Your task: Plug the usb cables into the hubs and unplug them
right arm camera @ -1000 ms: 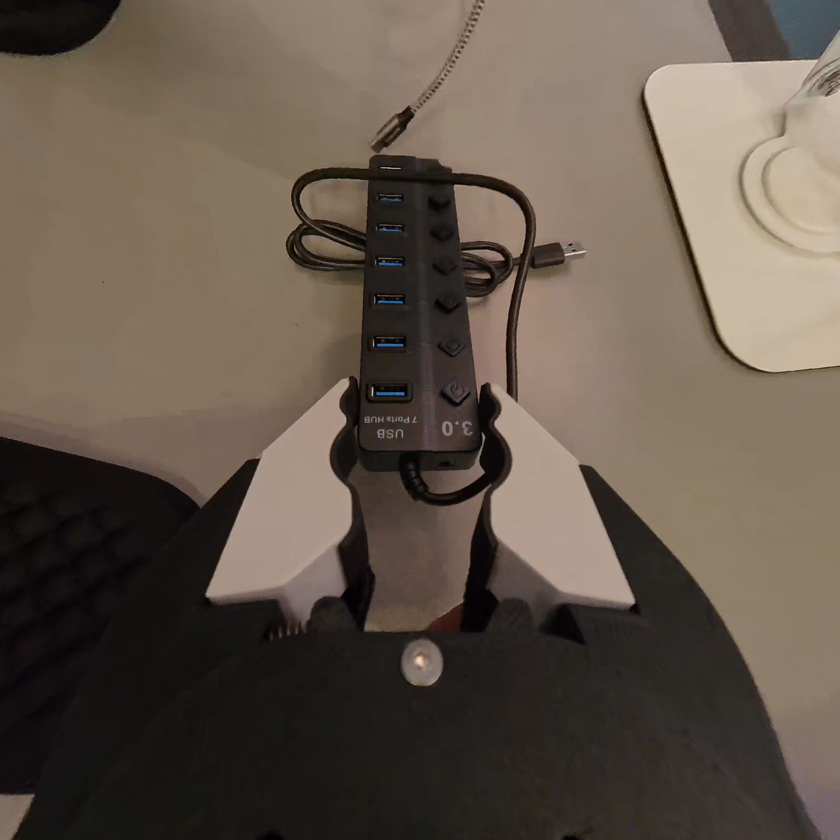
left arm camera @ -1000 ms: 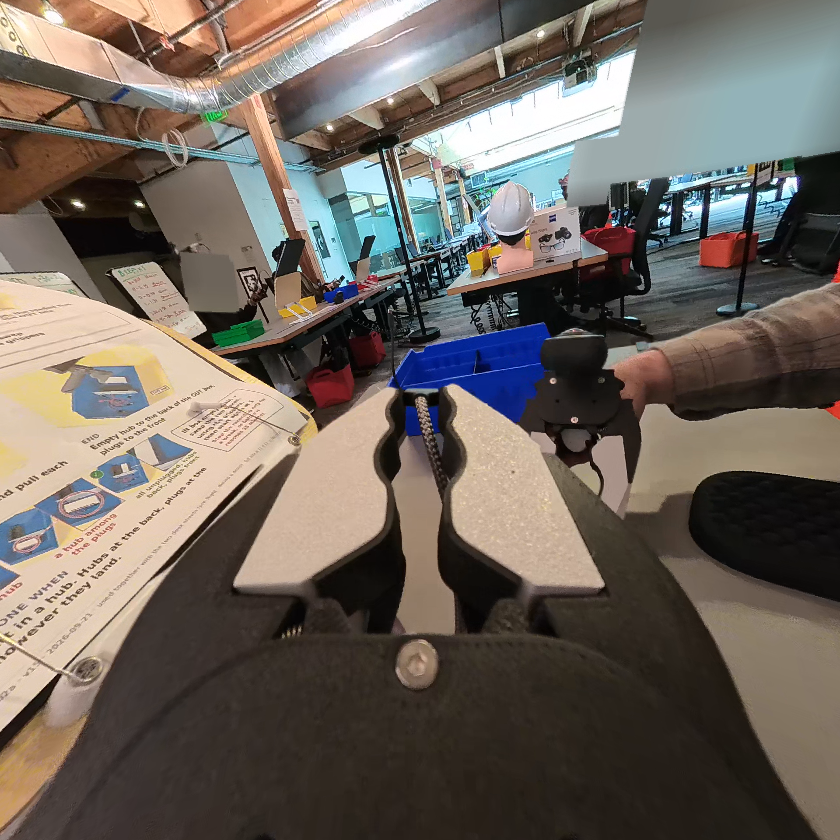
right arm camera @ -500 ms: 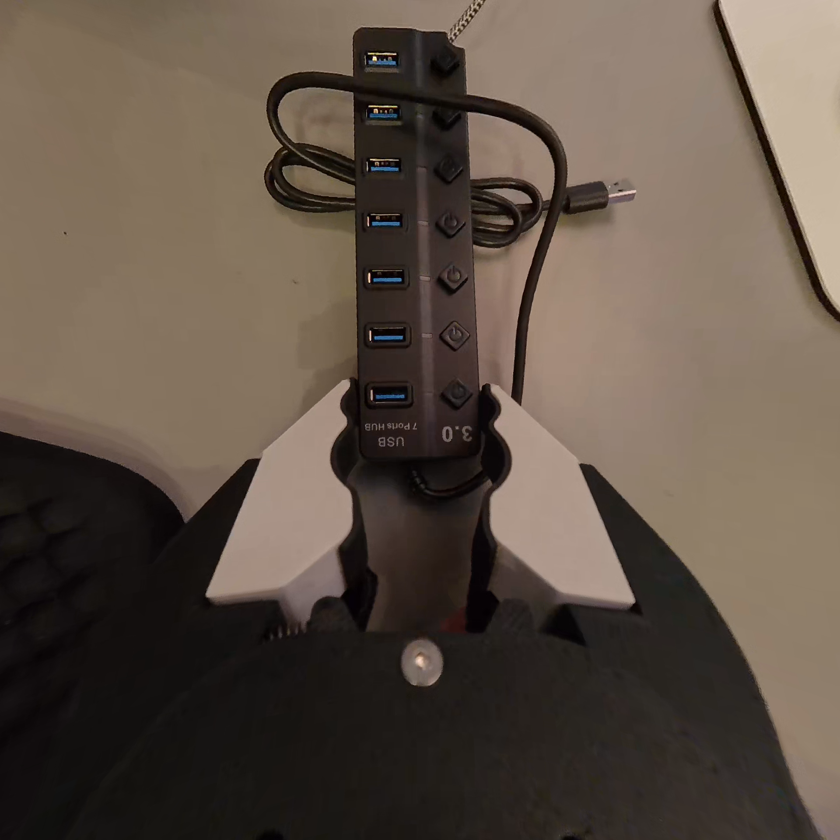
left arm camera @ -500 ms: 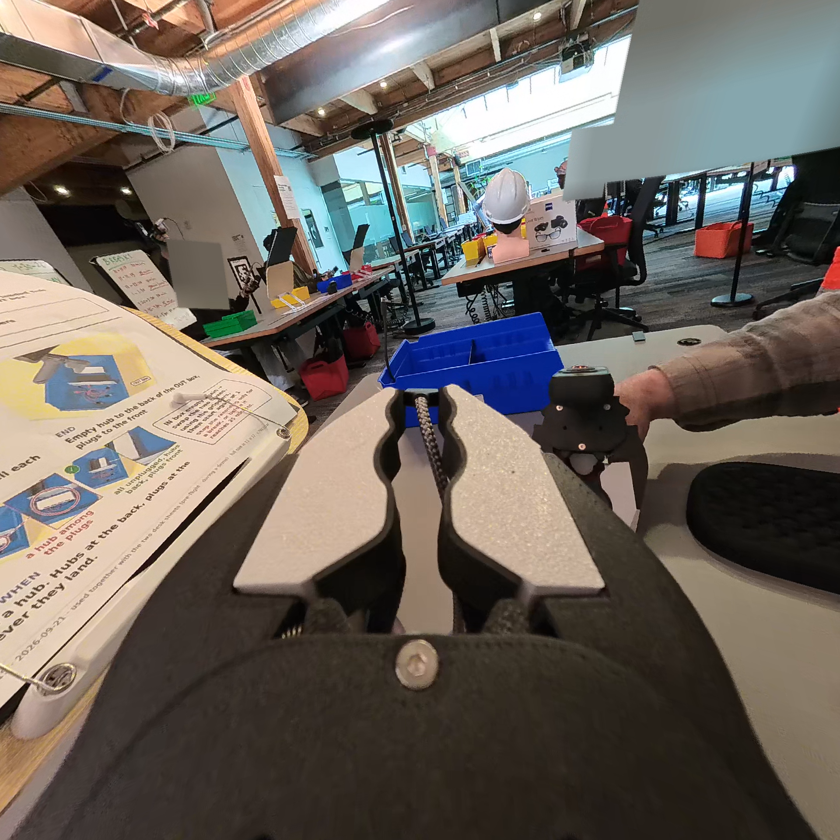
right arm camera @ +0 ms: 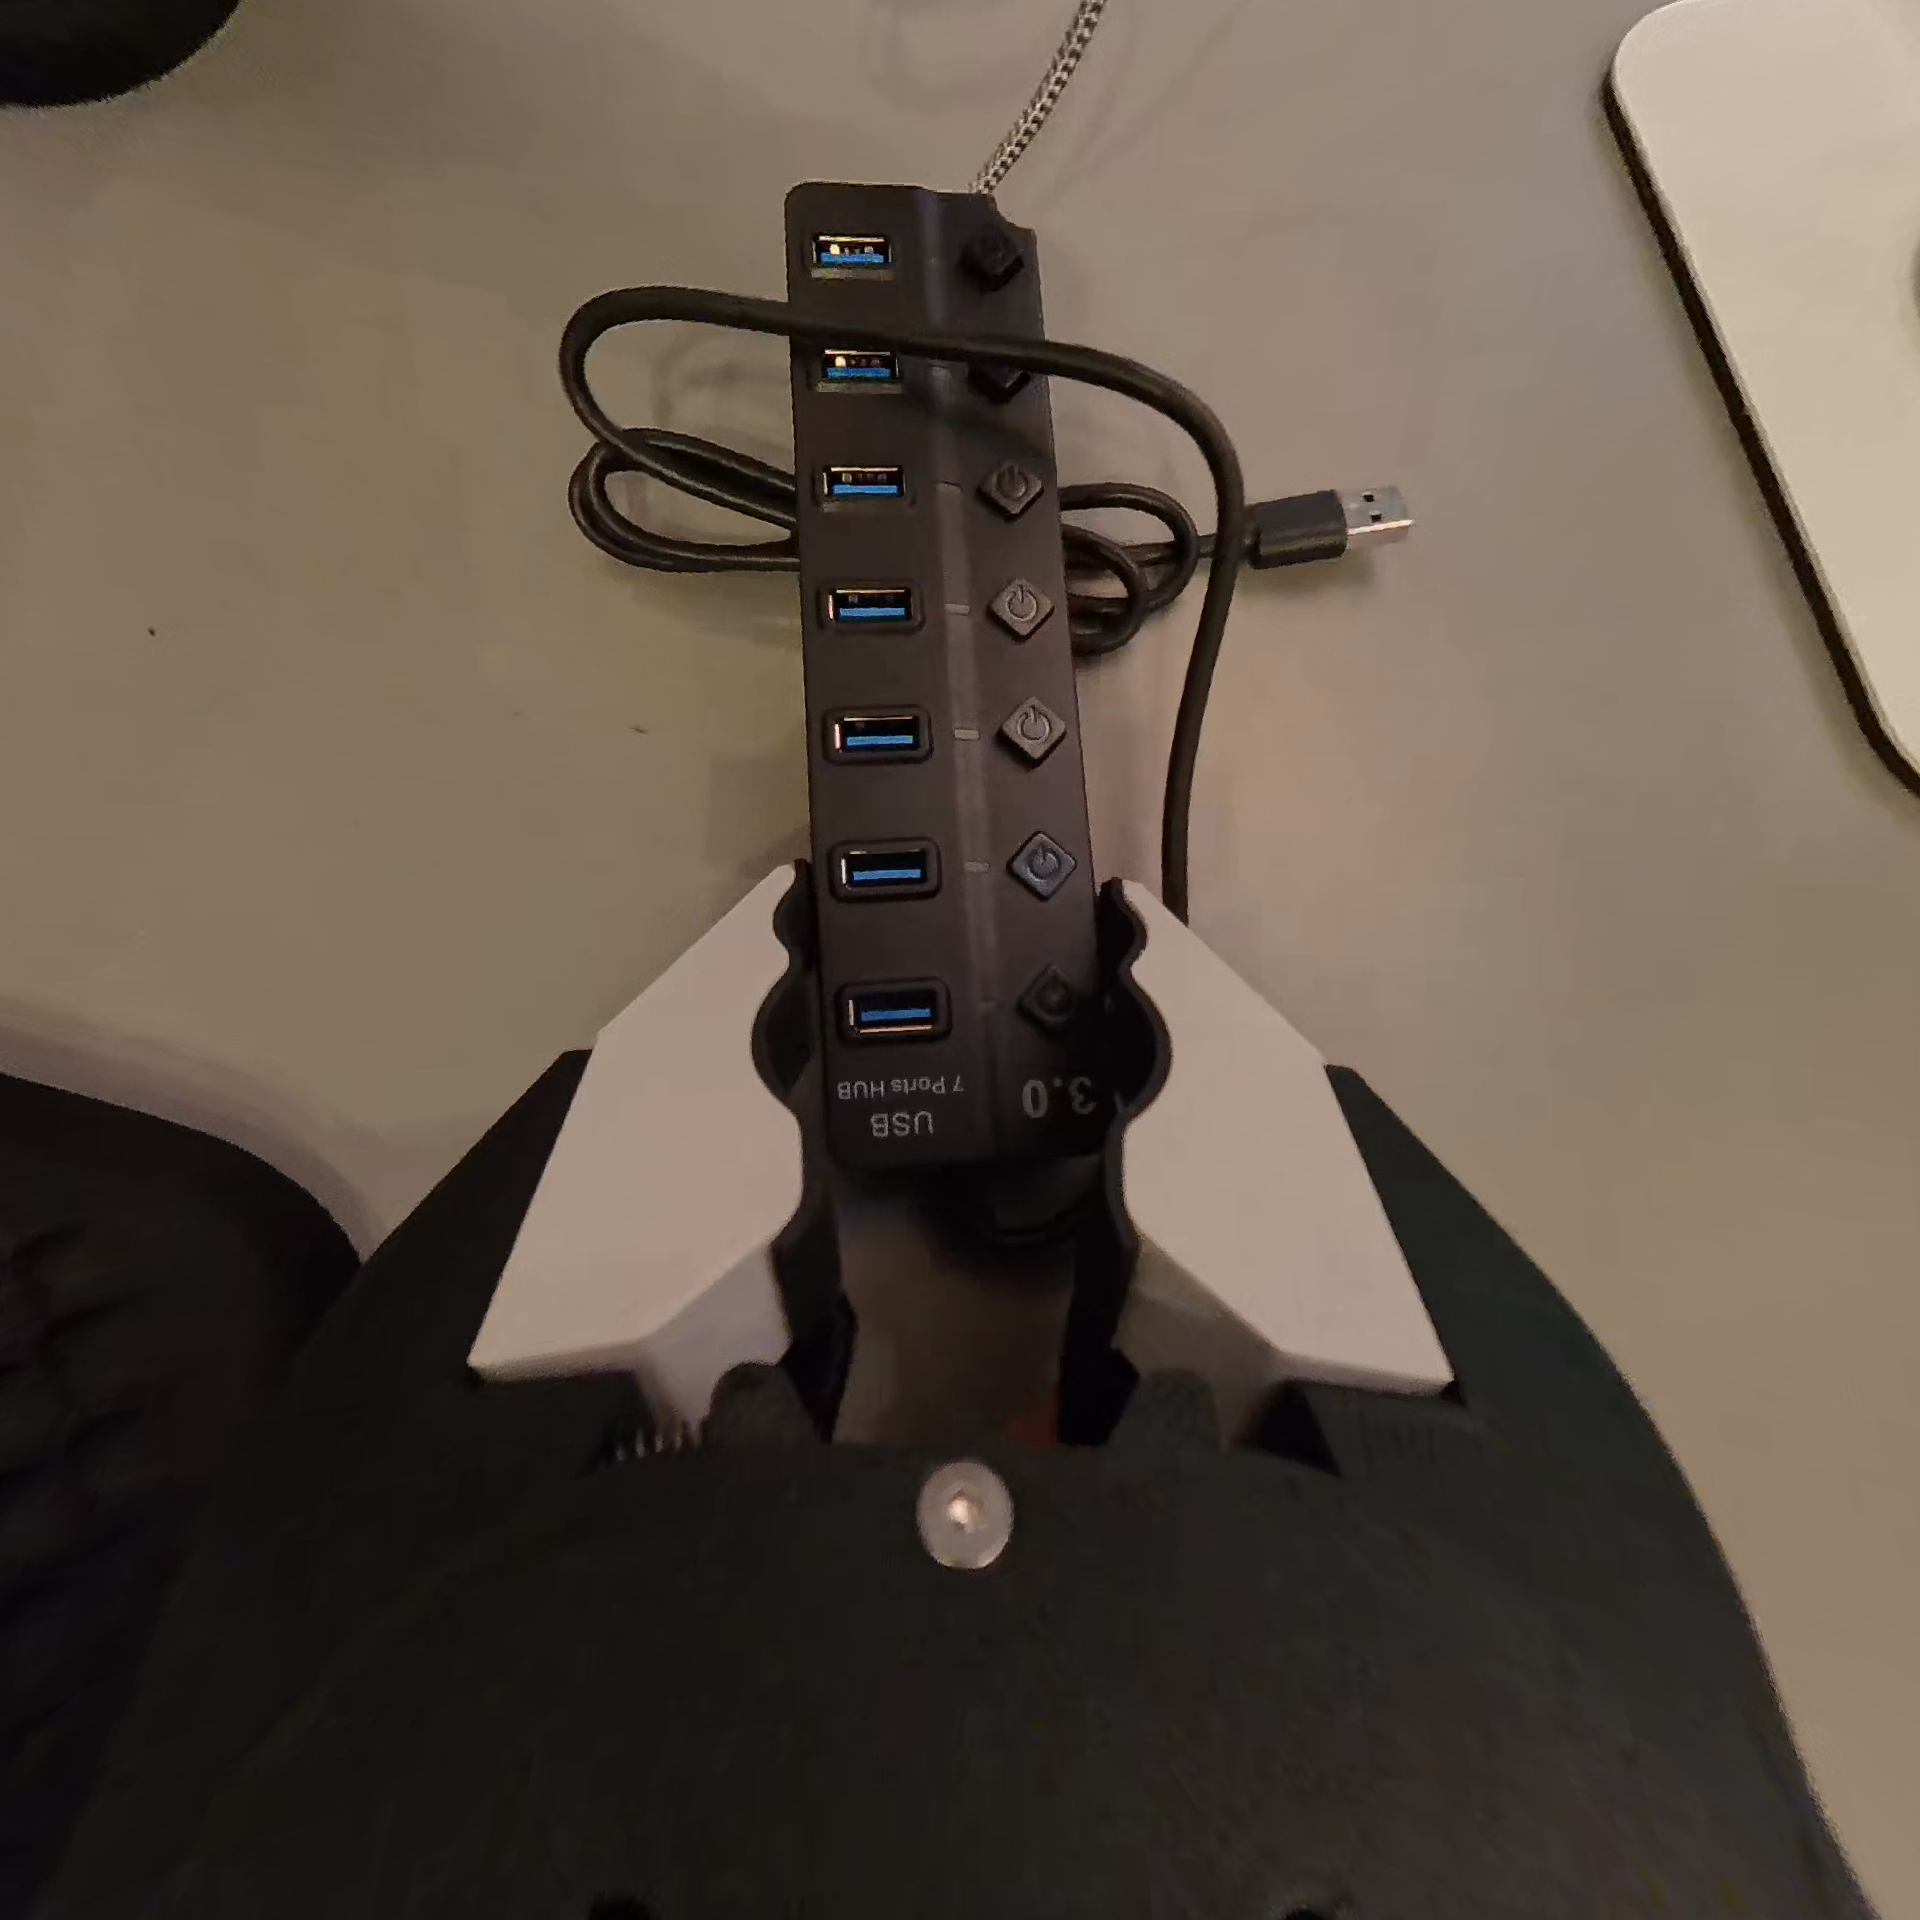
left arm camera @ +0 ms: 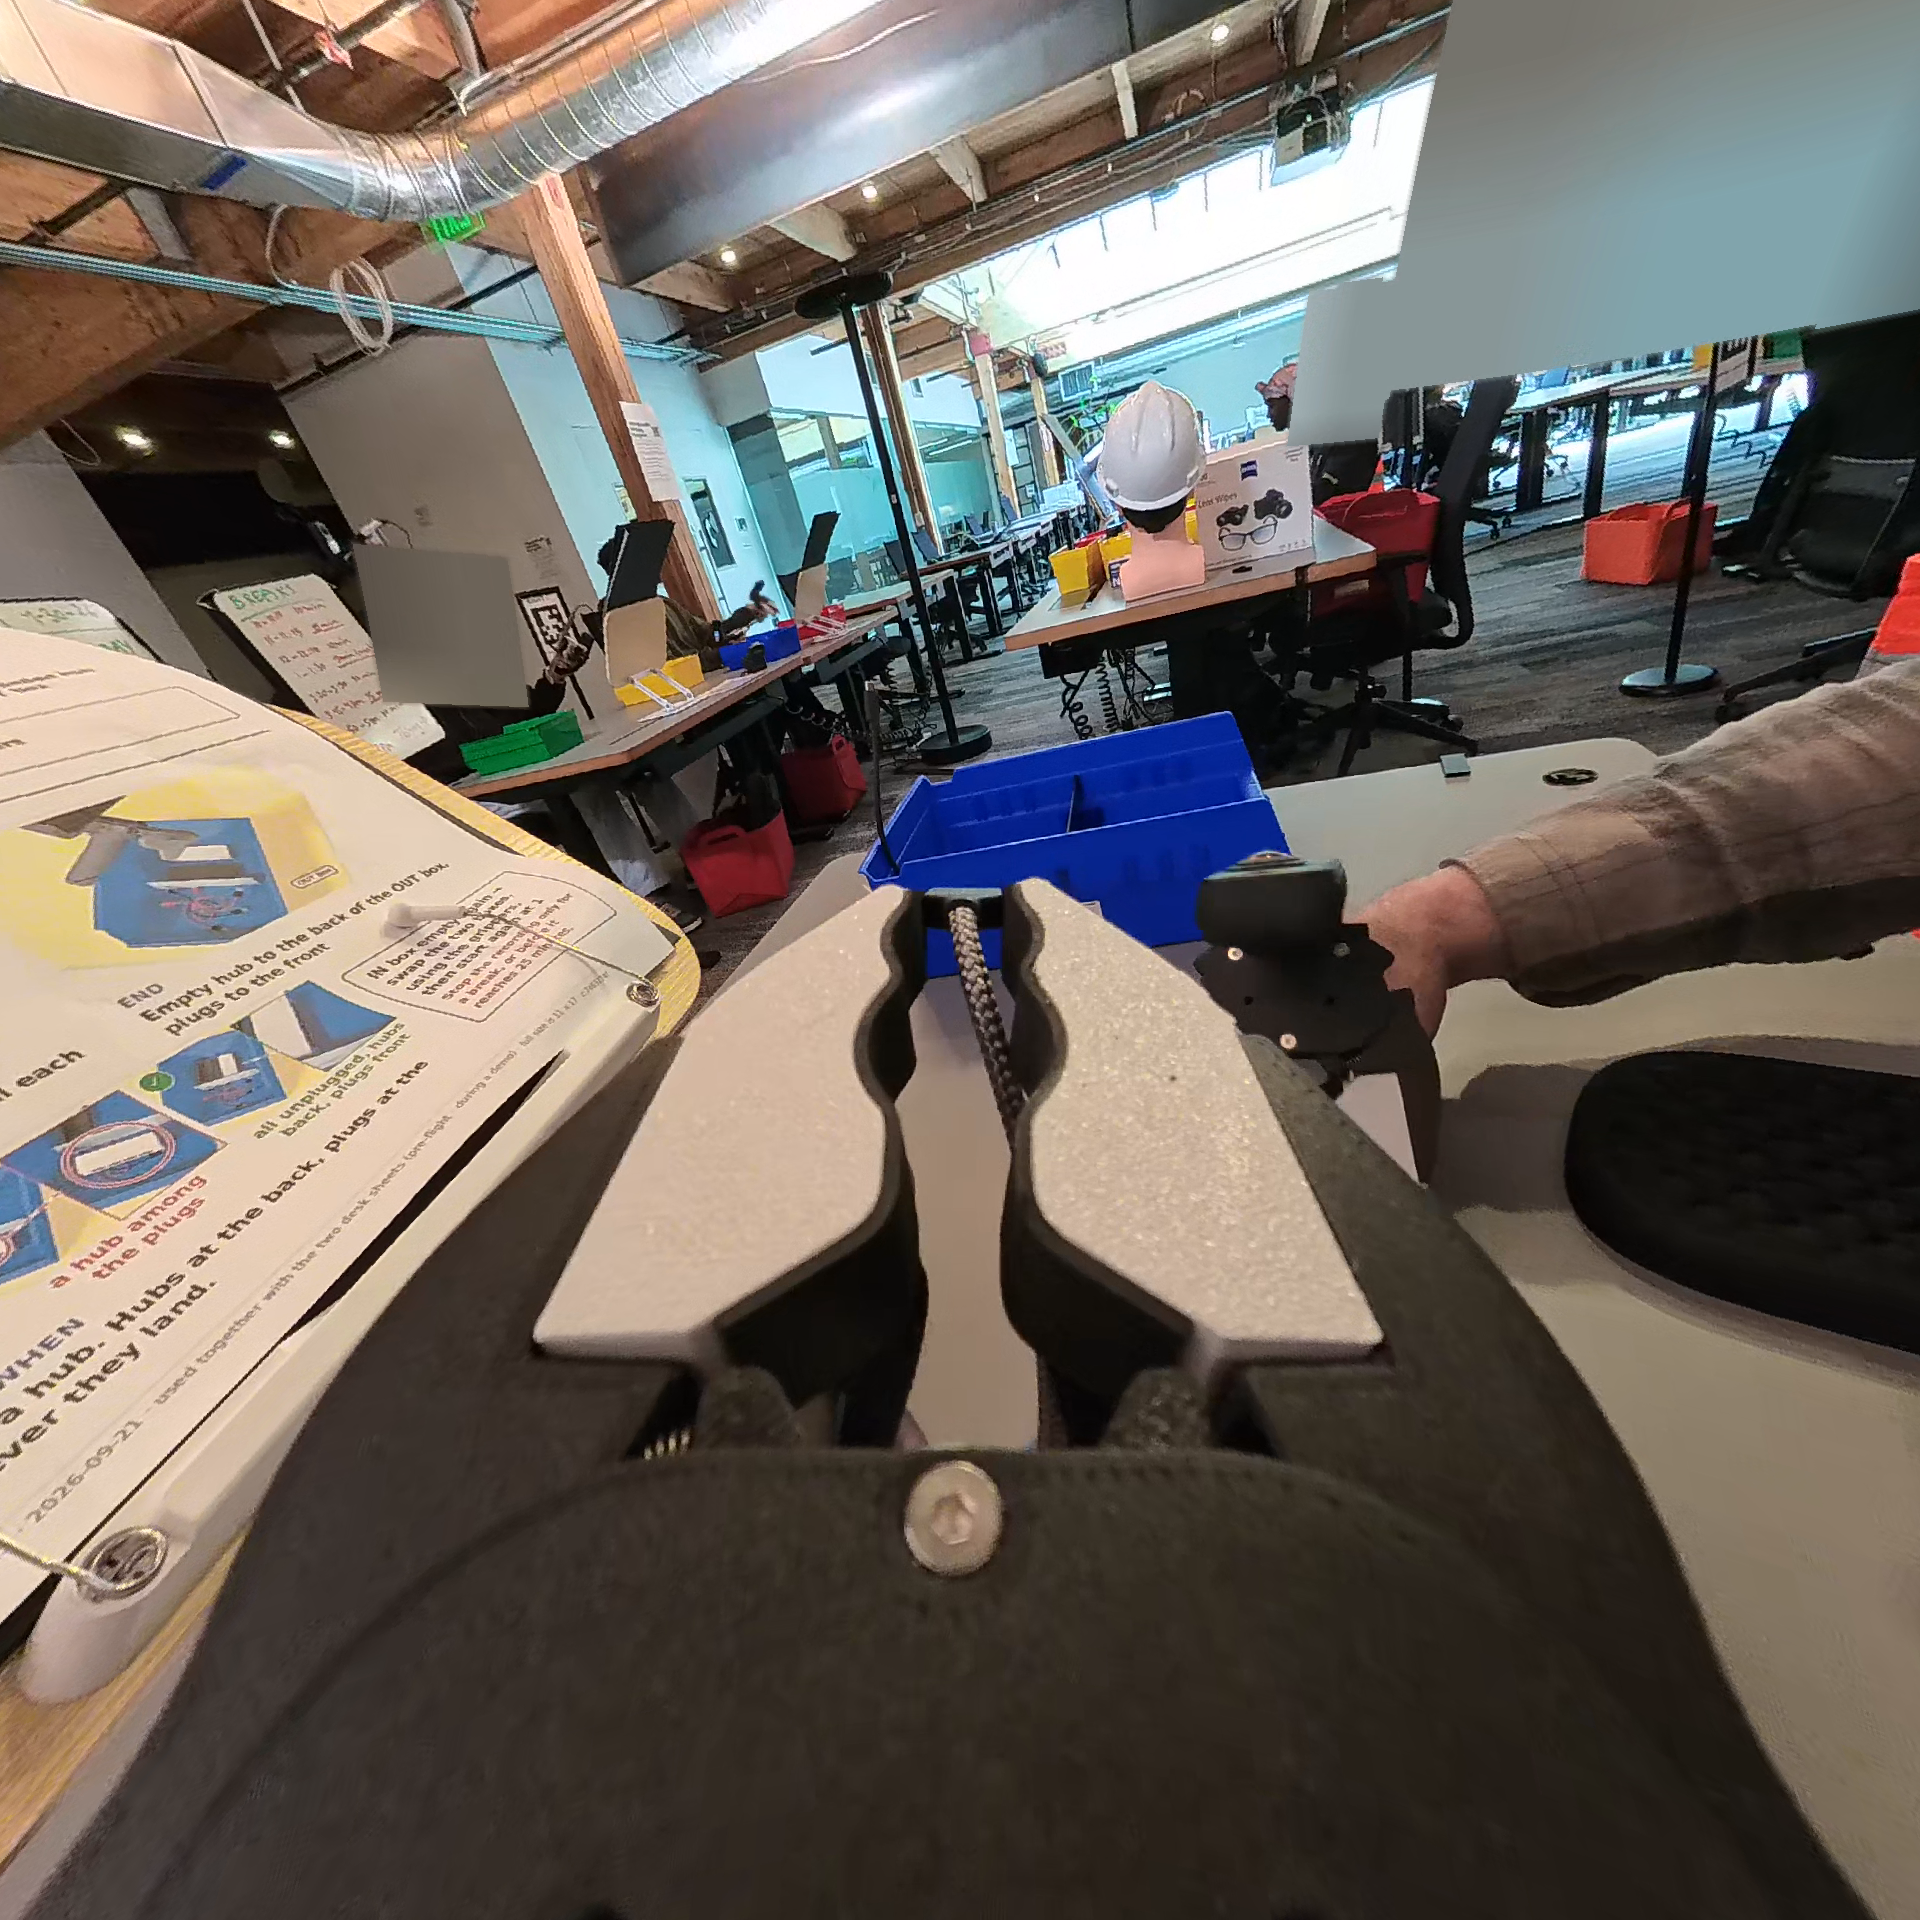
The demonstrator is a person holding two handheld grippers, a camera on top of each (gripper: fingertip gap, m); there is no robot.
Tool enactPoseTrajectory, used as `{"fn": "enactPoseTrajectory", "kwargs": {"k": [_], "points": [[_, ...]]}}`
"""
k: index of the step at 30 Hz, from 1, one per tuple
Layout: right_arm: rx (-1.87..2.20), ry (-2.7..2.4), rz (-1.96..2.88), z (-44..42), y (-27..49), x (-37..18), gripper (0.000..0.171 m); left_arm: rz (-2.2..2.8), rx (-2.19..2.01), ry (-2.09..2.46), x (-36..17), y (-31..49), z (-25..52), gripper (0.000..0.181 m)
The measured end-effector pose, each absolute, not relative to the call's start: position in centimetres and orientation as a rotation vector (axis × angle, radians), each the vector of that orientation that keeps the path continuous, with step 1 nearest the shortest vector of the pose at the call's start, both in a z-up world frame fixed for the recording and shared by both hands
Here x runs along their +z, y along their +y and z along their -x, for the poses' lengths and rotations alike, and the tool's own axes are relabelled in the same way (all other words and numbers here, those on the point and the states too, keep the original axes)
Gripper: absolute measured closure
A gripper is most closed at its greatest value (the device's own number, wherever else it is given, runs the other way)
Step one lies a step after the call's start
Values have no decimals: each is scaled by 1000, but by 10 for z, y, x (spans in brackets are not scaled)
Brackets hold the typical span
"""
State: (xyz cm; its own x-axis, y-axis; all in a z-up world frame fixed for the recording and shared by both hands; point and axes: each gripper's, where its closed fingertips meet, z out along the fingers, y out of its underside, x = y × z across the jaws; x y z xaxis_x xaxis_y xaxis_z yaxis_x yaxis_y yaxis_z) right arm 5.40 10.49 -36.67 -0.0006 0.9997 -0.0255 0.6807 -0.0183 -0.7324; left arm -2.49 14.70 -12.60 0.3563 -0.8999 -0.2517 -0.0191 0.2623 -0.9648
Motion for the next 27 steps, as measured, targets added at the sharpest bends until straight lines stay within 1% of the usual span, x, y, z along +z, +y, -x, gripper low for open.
{"fn": "enactPoseTrajectory", "kwargs": {"k": [6,18,24,27], "points": [[632,-1824,1758,-72,111,-346,119,1147,-768,1033,-126,148,26,168],[11,-2225,1787,-128,141,-267,120,1157,-793,1112,-139,135,0,168],[-76,-2266,1810,-142,137,-253,120,1195,-796,1185,-157,132,-11,168],[-201,-2345,1839,-157,133,-243,119,1203,-807,1209,-162,130,-16,168]]}}
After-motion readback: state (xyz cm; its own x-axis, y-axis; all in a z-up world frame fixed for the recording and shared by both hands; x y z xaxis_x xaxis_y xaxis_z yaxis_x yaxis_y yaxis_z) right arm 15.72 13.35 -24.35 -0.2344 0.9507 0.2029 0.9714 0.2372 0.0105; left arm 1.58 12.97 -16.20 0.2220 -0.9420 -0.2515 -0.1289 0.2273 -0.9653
